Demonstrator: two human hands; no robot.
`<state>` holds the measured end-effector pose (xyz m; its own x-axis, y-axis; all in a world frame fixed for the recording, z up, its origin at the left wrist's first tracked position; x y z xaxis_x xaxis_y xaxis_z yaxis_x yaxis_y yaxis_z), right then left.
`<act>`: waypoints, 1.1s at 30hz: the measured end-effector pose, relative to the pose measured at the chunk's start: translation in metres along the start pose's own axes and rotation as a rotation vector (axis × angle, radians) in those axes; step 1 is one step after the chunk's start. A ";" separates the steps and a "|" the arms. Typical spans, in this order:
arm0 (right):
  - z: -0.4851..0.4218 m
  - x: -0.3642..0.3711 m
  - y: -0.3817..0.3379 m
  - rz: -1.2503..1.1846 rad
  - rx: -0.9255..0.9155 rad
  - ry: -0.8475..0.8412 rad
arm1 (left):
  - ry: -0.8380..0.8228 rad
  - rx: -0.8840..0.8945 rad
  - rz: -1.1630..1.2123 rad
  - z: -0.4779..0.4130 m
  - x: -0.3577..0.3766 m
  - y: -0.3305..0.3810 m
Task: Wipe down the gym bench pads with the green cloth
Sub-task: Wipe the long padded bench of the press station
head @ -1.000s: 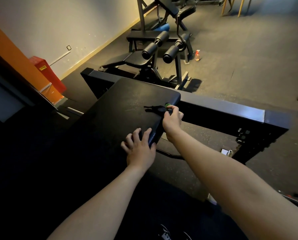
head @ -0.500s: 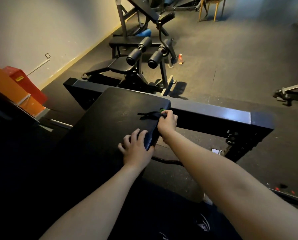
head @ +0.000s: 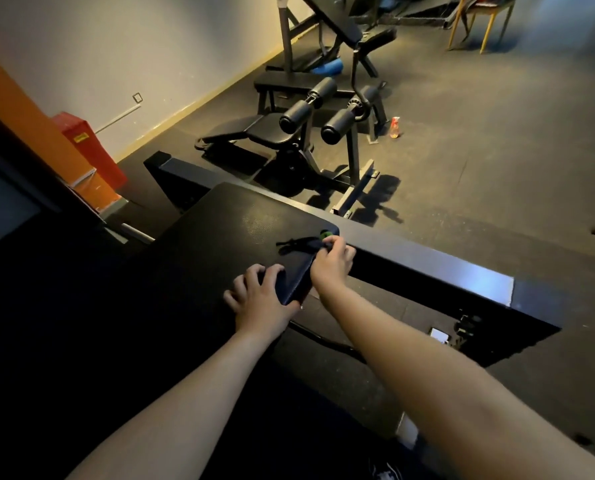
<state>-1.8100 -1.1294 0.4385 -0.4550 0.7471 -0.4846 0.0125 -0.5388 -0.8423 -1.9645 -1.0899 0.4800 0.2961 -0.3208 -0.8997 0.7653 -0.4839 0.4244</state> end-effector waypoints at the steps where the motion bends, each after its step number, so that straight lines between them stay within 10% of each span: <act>1: -0.016 -0.004 -0.004 -0.006 0.028 -0.010 | -0.002 -0.014 -0.003 -0.001 0.001 0.002; 33: 0.014 0.021 0.054 -0.310 0.153 -0.317 | 0.142 -0.035 -0.029 -0.009 0.027 0.014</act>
<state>-1.8312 -1.1480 0.3861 -0.6662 0.7392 -0.0993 -0.2876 -0.3775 -0.8802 -1.9406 -1.0983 0.4614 0.3497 -0.1876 -0.9179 0.7933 -0.4620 0.3966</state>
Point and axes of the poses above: each hand's wrist, its own z-axis away from the middle knuckle, its own x-axis out of the palm, y = z × x, the point moved 4 cm from there along -z, towards the middle knuckle, and after that the axes turned 12 degrees about z, right-handed, at the moved point
